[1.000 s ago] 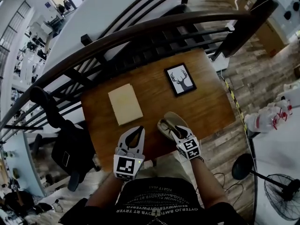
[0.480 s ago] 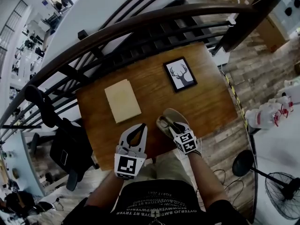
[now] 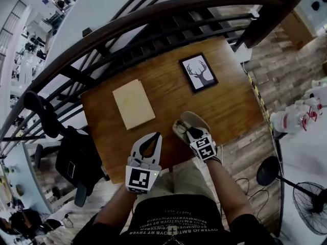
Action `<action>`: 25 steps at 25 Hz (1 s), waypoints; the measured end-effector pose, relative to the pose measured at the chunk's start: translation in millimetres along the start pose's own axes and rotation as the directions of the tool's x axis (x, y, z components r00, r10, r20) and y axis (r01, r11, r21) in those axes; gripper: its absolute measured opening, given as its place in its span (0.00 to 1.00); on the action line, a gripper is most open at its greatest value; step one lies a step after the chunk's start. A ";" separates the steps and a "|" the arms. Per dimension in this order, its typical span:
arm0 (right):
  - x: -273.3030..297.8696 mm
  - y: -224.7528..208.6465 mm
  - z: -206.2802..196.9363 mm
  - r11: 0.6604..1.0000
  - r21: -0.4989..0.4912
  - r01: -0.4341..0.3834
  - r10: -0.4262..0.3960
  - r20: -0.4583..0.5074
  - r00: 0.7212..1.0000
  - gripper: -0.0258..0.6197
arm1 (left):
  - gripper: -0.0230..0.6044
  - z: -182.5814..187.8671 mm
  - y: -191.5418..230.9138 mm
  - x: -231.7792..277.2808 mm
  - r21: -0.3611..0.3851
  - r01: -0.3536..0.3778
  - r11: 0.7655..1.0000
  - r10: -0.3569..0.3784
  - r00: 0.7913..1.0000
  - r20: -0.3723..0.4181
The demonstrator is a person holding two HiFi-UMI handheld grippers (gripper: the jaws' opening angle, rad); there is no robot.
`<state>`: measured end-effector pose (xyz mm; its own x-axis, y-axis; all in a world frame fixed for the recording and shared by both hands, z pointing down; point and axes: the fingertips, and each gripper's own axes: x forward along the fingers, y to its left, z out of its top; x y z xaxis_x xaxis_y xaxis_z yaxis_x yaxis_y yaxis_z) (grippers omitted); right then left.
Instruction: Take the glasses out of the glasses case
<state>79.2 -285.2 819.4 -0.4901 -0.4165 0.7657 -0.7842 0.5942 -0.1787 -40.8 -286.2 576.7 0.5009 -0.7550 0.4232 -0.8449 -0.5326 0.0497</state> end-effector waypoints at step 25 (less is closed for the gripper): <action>-37.5 -0.9 22.1 0.995 0.028 0.094 -0.096 0.106 0.990 0.08 | 0.08 -10.5 7.2 -46.4 -0.036 -0.050 0.998 0.050 0.999 -0.004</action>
<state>89.8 -285.3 777.2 -0.4500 -0.5421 0.7097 -0.8370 0.5332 -0.1234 -72.1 -251.0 566.9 0.4576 -0.7792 0.4283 -0.8750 -0.4802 0.0611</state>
